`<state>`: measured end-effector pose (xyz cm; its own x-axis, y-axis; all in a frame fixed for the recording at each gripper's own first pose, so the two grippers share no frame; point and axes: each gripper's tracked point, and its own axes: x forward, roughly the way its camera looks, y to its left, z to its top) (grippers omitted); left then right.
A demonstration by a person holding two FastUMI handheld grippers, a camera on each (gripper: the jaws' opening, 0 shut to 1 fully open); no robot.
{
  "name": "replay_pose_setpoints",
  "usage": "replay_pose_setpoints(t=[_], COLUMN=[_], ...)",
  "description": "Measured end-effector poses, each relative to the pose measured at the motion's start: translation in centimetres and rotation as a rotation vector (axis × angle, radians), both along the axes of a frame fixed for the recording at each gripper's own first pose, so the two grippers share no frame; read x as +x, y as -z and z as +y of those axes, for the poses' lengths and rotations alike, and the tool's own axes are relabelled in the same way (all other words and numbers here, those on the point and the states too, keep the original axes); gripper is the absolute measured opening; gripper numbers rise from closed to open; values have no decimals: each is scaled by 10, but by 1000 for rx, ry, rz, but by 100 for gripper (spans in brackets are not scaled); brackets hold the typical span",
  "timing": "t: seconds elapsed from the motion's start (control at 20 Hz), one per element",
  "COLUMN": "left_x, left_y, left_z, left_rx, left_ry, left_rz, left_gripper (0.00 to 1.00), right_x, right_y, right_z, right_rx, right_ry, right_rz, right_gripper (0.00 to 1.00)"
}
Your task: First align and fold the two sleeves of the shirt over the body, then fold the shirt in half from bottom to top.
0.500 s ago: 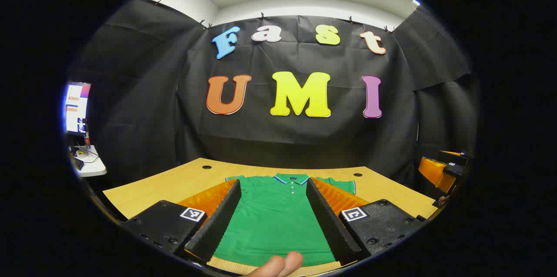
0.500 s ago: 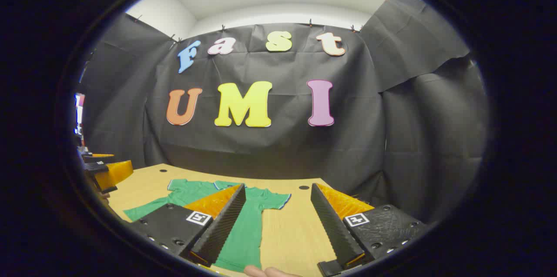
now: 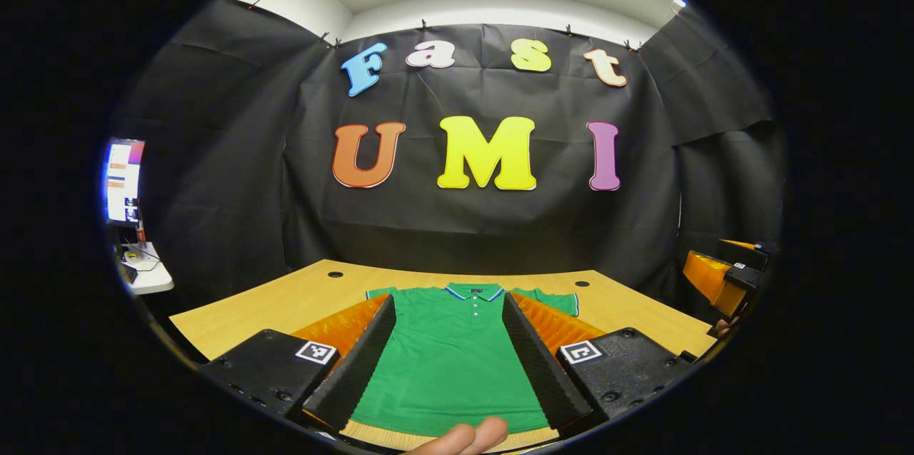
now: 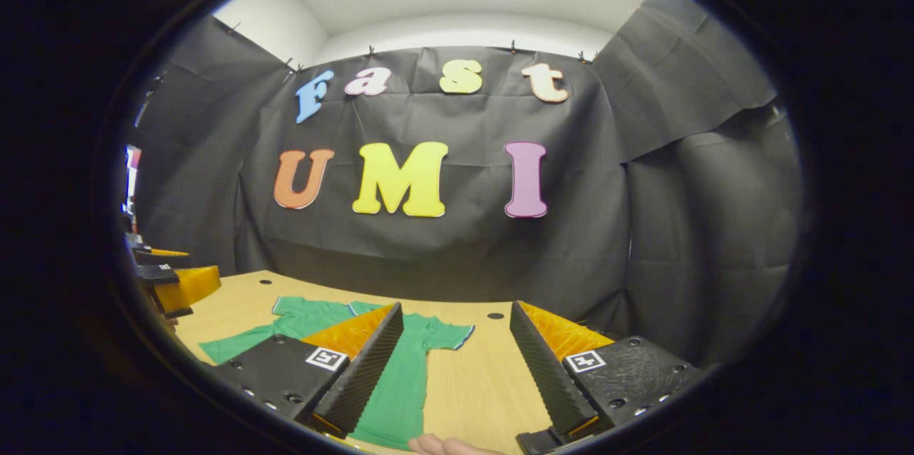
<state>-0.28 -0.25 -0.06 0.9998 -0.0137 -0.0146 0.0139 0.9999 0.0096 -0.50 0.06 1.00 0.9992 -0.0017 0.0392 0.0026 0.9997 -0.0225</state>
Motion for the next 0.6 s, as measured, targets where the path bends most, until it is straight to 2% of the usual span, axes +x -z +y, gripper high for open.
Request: replay_pose_setpoints(t=[0.4,0.6], left_x=[1,4], left_y=[6,12], left_z=[2,7], left_rx=[-21,-8], left_ry=[-2,-21], left_rz=[18,29], left_gripper=[98,98], right_x=[2,6], right_y=[2,1], right_z=[-8,-16], right_rx=[-9,23], right_ry=[25,43], right_rz=[8,7], right_gripper=[96,96])
